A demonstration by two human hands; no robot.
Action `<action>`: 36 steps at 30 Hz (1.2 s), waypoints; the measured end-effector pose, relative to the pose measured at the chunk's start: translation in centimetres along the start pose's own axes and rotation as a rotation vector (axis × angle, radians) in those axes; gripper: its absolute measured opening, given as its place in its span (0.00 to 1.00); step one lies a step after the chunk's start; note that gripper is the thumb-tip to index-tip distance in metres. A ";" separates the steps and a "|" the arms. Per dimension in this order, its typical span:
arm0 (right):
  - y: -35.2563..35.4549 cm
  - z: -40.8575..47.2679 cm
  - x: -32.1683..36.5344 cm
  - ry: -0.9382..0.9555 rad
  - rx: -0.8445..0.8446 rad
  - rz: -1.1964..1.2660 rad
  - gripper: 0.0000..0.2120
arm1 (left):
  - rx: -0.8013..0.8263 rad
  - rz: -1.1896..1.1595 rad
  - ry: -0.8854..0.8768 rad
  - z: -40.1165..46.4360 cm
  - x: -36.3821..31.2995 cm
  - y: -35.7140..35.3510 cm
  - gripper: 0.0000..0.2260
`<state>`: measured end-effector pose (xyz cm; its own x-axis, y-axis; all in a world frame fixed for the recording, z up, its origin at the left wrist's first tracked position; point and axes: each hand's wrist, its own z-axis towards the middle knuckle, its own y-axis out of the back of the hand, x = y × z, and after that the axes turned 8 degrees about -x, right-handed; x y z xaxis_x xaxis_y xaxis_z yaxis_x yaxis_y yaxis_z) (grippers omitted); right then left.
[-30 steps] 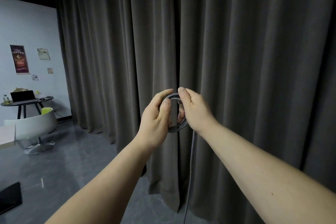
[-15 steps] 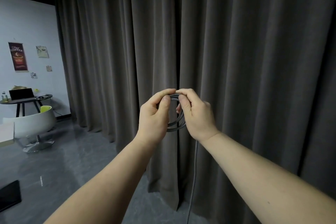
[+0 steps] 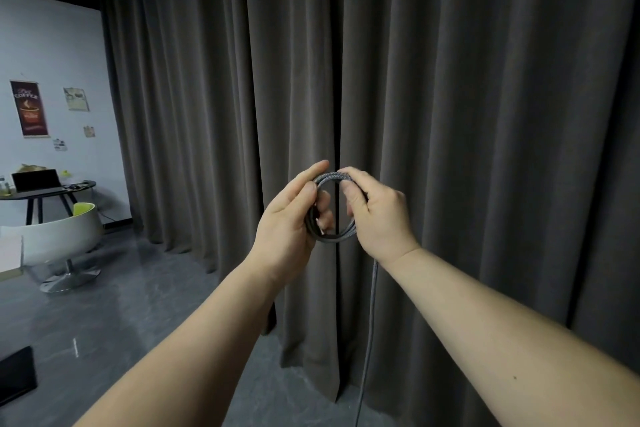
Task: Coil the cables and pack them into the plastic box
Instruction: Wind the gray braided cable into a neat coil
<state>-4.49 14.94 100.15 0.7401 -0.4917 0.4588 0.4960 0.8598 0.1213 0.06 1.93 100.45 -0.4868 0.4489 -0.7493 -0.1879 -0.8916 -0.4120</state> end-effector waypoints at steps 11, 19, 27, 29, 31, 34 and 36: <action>0.1 -0.9 0.8 -0.503 0.433 0.342 0.10 | -0.274 0.083 -0.179 2.3 -0.5 1.0 0.12; 0.6 -2.4 -2.0 -0.704 0.300 0.233 0.09 | -0.518 -0.052 -0.202 5.0 -2.7 3.5 0.13; 0.9 2.4 2.1 0.349 0.601 -0.903 0.11 | -0.537 0.112 -0.250 5.5 -2.2 4.0 0.11; 0.9 2.4 3.9 0.541 0.787 -0.892 0.12 | -0.505 0.266 -0.292 5.4 -2.0 4.3 0.10; 1.1 2.4 5.9 0.591 0.855 -0.756 0.11 | -0.451 0.365 -0.306 5.2 -1.6 4.5 0.10; 1.2 2.8 7.6 0.576 0.867 -0.555 0.12 | -0.363 0.344 -0.285 4.6 -1.3 4.1 0.11; 1.1 3.3 7.7 0.520 0.842 -0.418 0.11 | -0.329 0.285 -0.255 4.4 -1.4 3.5 0.11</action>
<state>0.27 12.51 106.76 0.7853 -0.5963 -0.1664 0.4293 0.3309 0.8404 -3.67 -2.10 102.27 -0.6806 0.1245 -0.7220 0.2419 -0.8920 -0.3819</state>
